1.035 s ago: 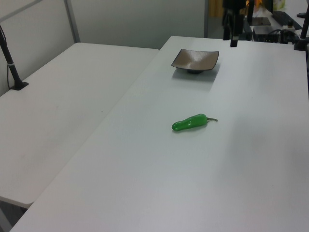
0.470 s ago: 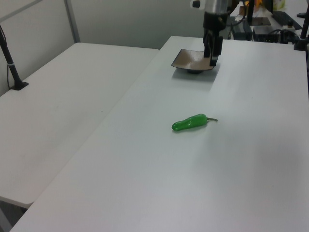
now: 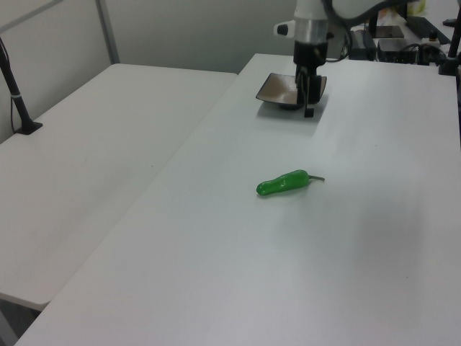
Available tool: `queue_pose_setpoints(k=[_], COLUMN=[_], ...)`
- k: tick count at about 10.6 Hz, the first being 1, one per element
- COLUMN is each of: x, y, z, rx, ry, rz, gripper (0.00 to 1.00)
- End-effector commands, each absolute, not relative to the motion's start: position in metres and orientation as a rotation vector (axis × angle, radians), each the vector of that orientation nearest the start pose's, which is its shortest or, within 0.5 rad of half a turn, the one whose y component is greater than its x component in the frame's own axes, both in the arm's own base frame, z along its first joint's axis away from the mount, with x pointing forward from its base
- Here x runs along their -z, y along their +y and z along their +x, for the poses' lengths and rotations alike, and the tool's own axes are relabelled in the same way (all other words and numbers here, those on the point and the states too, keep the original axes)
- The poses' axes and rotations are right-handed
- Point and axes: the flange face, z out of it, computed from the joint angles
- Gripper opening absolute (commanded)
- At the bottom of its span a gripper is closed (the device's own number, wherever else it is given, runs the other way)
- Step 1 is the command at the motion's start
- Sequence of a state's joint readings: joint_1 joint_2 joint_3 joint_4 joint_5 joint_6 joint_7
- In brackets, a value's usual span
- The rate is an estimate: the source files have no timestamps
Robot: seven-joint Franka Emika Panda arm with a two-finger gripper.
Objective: Chili peppers are placed on a ceramic plate
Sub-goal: 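Lower the gripper and close it around the green chili pepper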
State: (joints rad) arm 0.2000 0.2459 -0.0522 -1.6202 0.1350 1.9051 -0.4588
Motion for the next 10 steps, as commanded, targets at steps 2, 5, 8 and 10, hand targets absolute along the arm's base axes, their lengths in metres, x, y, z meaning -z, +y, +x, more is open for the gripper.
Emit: queue_pose_setpoints(k=[2, 5, 8, 10], x=[-0.44, -0.405, -0.37, -0.345], y=[0.132, 0.145, 0.157, 0.162], z=[0.643, 0.651, 0.656, 0.657], rx=[0.089, 0.08, 0.066, 0.047], ry=[-0.904, -0.925, -0.944, -0.963], rz=[-2.899, -2.895, -2.894, -2.898], gripper=[1.0, 1.0, 1.0, 1.0])
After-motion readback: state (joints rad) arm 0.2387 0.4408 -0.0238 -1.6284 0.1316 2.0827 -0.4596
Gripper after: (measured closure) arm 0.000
